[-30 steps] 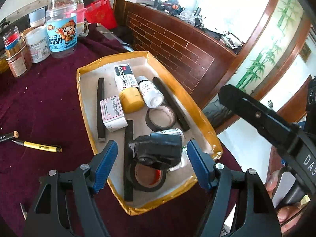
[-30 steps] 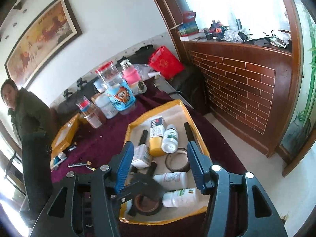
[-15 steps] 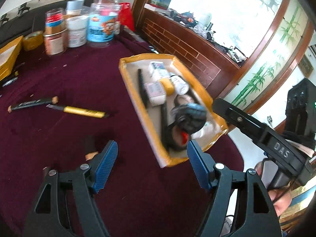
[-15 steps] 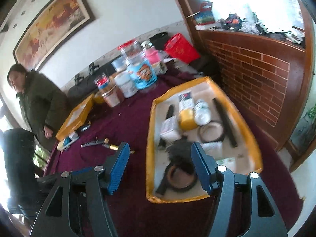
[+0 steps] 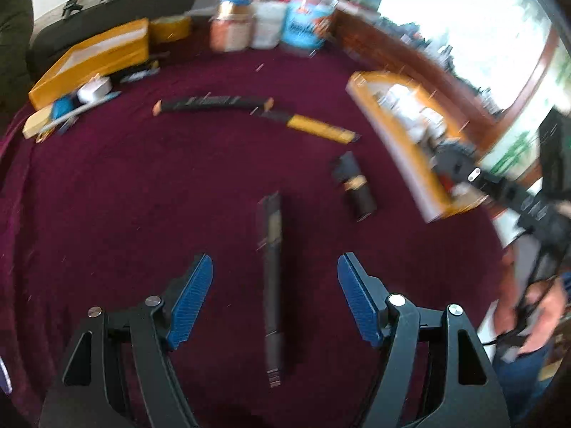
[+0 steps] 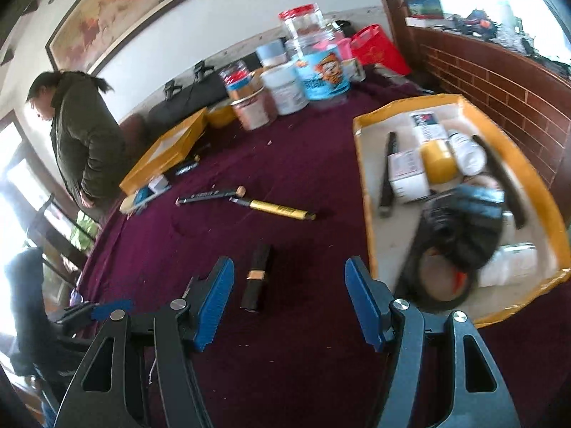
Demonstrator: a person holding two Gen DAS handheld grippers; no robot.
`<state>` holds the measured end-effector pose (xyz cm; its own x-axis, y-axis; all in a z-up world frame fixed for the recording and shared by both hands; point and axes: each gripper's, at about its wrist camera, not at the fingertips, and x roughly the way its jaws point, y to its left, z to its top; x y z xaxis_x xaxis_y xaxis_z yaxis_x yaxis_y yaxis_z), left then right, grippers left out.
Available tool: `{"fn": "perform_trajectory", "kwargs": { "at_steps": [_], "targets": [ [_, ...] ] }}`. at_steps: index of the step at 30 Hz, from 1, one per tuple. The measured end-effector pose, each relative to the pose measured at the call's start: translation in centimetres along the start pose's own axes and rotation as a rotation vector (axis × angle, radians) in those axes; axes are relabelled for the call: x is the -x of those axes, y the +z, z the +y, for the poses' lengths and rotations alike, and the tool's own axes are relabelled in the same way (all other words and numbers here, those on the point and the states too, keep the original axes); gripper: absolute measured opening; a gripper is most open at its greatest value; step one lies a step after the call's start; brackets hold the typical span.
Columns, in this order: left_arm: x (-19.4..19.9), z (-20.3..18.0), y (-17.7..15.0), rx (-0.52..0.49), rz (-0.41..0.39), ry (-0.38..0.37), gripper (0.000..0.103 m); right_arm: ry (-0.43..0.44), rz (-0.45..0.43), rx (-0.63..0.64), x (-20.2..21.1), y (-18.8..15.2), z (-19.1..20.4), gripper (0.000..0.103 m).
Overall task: Organize rigid objects
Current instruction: 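Withdraw both open tools from the tray toward the table items, then grasp the black gold-labelled pen with the left tool while the right tool grasps the black gold-banded tube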
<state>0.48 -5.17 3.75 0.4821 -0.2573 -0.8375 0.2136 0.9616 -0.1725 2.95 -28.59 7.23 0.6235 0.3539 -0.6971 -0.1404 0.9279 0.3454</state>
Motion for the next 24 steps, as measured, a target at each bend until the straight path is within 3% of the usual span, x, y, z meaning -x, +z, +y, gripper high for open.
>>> {"fn": "perform_trajectory", "kwargs": {
  "at_steps": [6,7,8,9,11,13,16,19,21,23,24],
  "targets": [
    [-3.3,-0.3,-0.6,0.003,0.069,0.110,0.069,0.012,0.044,0.026,-1.6,-0.9,1.0,0.059],
    [-3.8,-0.5,-0.7,-0.012,0.077,0.153,0.063,0.008,0.050,0.030,-1.8,-1.0,1.0,0.059],
    [-3.7,-1.1,-0.9,-0.046,0.050,0.196,0.045,0.005,0.056,0.033,-2.0,-1.1,1.0,0.059],
    [-3.5,-1.3,-1.0,-0.051,0.040,0.179,0.023,0.003,0.062,0.036,-2.3,-1.2,1.1,0.059],
    [-3.5,-1.2,-0.9,-0.050,0.026,0.186,0.009,0.001,0.080,0.051,-3.0,-1.3,1.3,0.059],
    [-3.8,-0.2,-0.3,-0.032,0.015,0.200,0.007,-0.007,0.099,0.074,-4.0,-1.3,1.9,0.059],
    [-4.2,2.1,1.2,0.028,0.011,0.205,0.007,-0.020,0.137,0.114,-5.7,-0.8,3.0,0.048],
    [-4.5,2.2,1.6,0.028,-0.003,0.204,0.007,-0.063,0.166,0.172,-7.7,-0.5,4.2,0.048],
    [-4.6,1.7,1.4,0.008,-0.021,0.224,0.007,-0.110,0.212,0.190,-9.4,-0.9,4.4,0.034],
    [-4.6,1.7,1.4,0.004,-0.031,0.225,0.007,-0.153,0.188,0.235,-9.4,-1.2,4.8,0.015],
    [-4.5,1.8,1.3,0.007,-0.034,0.219,0.007,-0.154,0.184,0.243,-9.4,-1.2,4.9,0.015]
  ]
}}
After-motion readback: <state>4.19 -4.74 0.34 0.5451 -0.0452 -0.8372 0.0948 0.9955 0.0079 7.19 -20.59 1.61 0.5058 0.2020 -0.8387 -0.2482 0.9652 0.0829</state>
